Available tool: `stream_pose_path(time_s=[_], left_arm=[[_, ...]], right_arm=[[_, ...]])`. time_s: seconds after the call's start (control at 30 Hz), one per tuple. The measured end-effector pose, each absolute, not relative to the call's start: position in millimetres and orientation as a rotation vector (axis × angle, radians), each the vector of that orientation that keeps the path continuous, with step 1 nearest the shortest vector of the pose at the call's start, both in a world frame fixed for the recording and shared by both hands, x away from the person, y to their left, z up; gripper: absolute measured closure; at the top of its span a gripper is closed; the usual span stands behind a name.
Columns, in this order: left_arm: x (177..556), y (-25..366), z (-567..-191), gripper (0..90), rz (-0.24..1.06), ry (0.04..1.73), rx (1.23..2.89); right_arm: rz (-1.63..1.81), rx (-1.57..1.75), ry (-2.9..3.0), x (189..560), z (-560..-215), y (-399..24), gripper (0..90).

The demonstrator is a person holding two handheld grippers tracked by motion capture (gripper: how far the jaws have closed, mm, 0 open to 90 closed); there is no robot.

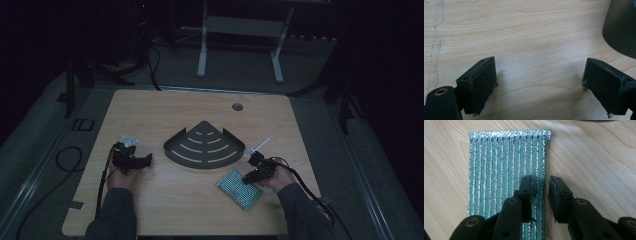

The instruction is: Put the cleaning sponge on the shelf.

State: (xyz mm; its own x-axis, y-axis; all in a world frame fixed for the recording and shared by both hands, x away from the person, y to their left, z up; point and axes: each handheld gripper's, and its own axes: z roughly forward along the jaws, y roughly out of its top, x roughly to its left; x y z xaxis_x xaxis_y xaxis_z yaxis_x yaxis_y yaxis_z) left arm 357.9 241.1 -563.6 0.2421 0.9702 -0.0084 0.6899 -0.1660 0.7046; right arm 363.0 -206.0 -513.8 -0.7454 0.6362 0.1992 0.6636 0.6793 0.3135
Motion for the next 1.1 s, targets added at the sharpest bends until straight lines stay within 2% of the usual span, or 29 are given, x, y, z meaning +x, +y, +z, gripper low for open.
stream_pose_path(time_s=[0.27, 0.57, 1.1], left_arm=[[357.9, 241.1, -563.6, 12.0, 0.614, 1.512, 1.929], [357.9, 241.1, -563.6, 12.0, 0.614, 1.512, 1.929], [357.9, 241.0, -563.6, 12.0, 0.614, 1.513, 1.928]], right_arm=[[-0.622, -1.093, -2.747, 365.4, -517.3, -212.5, 77.2], [-0.635, -1.107, -2.767, 363.9, -515.9, -212.5, 88.5], [-0.658, -1.111, -2.796, 360.0, -506.8, -215.1, 89.6]])
